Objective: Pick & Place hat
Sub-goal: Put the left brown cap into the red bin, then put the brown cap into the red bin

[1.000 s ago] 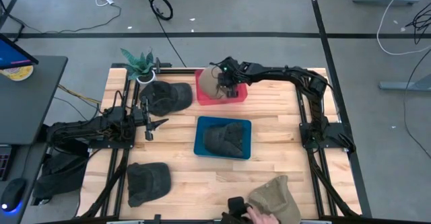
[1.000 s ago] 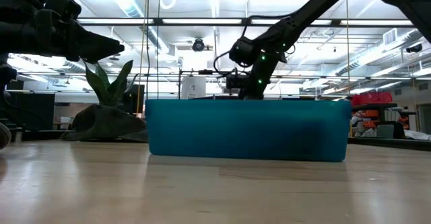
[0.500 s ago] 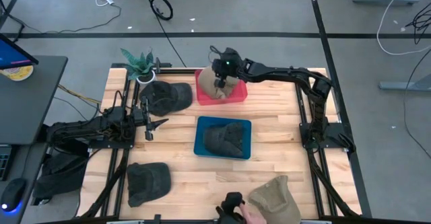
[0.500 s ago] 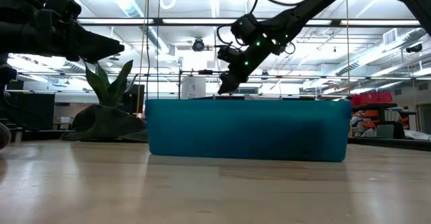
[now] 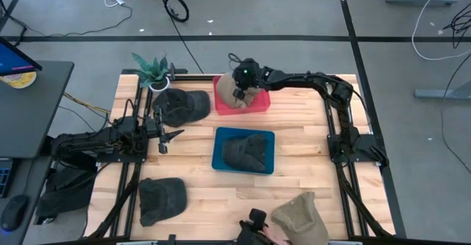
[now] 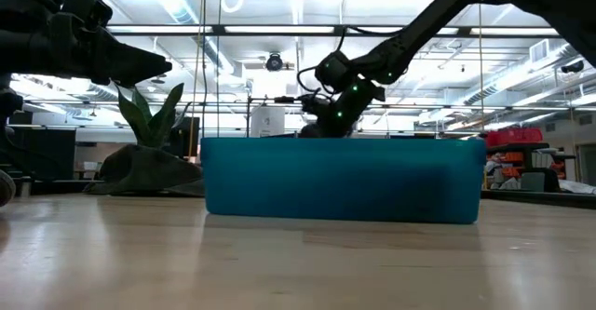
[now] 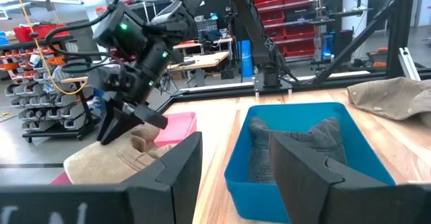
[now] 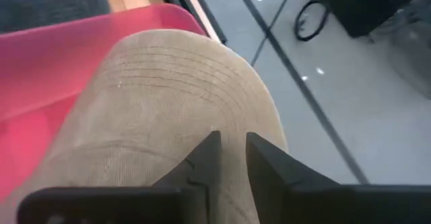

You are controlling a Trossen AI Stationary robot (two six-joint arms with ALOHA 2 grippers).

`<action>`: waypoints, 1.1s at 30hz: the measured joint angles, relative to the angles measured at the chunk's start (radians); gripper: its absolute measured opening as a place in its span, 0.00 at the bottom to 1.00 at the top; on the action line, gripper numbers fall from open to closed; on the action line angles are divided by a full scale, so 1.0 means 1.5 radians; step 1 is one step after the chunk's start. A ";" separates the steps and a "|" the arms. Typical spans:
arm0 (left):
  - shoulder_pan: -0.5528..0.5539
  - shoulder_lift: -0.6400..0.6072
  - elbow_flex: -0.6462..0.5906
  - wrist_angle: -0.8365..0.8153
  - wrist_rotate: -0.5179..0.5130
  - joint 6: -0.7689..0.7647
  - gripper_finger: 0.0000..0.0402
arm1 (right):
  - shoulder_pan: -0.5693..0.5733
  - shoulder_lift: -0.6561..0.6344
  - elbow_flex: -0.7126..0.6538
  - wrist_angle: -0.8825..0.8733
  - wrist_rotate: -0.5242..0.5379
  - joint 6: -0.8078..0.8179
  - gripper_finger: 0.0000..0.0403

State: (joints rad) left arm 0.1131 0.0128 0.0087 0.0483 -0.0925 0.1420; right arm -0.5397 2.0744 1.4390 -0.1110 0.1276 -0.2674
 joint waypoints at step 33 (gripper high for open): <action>0.000 0.000 0.000 0.000 0.000 0.000 0.44 | 0.081 -0.204 -0.001 -0.377 -0.025 -0.018 0.30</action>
State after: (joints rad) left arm 0.1127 0.0131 0.0086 0.0483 -0.0925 0.1417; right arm -0.4176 1.7682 1.4368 -0.6763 0.0896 -0.2944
